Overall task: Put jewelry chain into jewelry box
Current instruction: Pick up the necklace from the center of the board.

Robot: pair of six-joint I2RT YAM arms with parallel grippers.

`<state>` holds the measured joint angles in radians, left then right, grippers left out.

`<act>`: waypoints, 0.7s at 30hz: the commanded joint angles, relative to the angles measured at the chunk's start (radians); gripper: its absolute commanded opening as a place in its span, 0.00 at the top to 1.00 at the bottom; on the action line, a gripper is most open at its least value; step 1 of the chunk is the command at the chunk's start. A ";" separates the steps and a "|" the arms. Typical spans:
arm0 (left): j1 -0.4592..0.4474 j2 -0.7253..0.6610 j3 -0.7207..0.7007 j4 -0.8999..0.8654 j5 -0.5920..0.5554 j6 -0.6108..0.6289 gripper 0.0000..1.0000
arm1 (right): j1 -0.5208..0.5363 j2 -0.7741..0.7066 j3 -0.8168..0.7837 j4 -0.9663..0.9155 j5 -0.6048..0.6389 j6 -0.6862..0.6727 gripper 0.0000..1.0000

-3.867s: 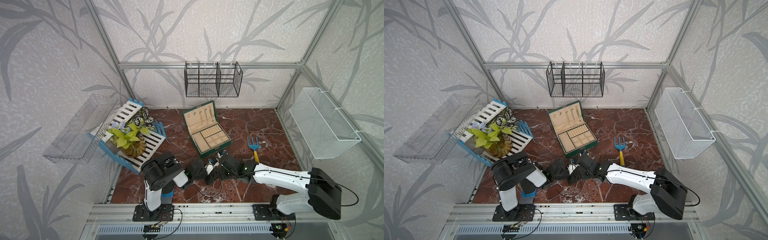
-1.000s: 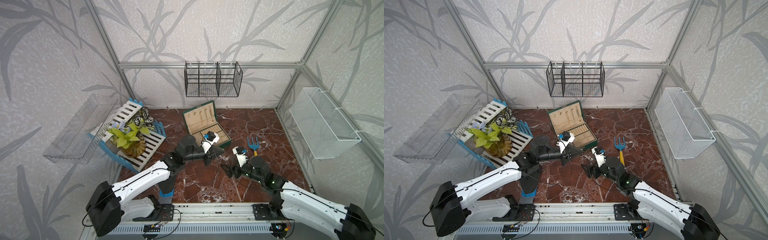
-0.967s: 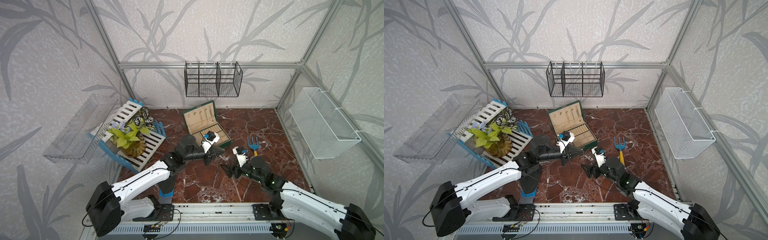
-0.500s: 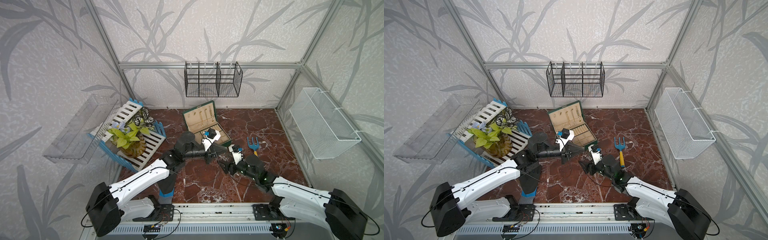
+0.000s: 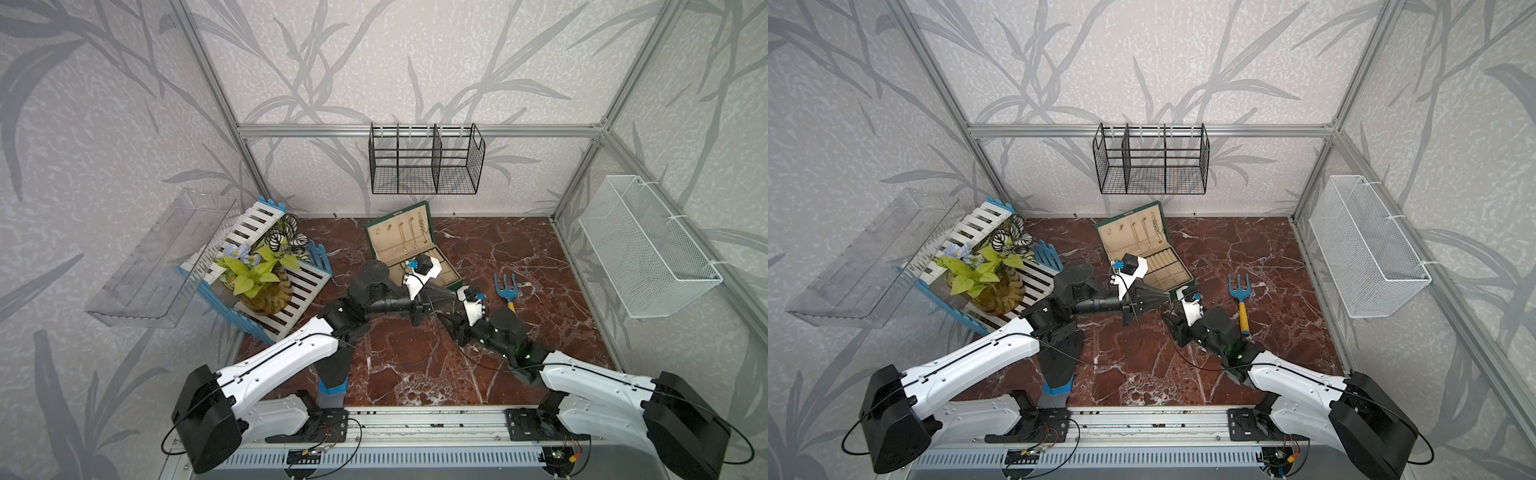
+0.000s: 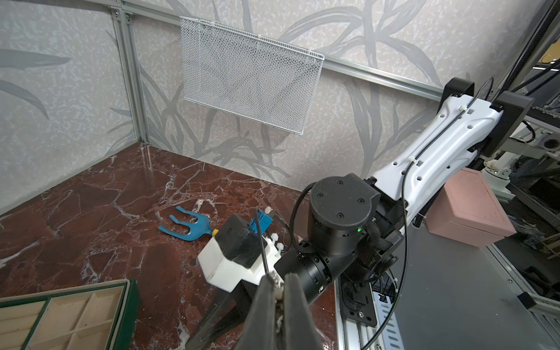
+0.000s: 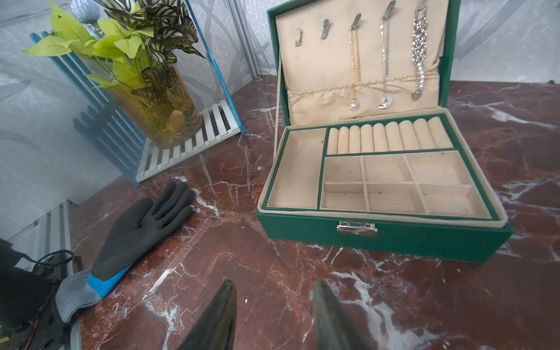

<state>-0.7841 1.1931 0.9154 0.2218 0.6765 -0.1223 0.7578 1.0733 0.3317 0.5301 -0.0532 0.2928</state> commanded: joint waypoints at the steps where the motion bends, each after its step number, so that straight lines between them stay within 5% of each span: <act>1: 0.011 -0.045 -0.009 0.022 -0.050 0.017 1.00 | -0.006 -0.016 0.049 -0.074 0.060 -0.007 0.69; 8: 0.069 -0.128 -0.138 0.086 -0.081 -0.039 1.00 | -0.017 -0.001 0.124 -0.165 0.124 -0.031 1.00; 14: 0.101 -0.193 -0.311 0.124 -0.155 -0.064 1.00 | -0.018 0.007 0.213 -0.305 0.131 -0.150 1.00; 21: 0.102 -0.079 -0.535 0.372 -0.175 -0.118 1.00 | -0.018 0.025 0.331 -0.513 0.052 -0.330 1.00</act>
<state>-0.6849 1.0721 0.4278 0.4431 0.5190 -0.2062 0.7429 1.0882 0.6132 0.1467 0.0391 0.0654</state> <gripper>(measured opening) 0.067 0.044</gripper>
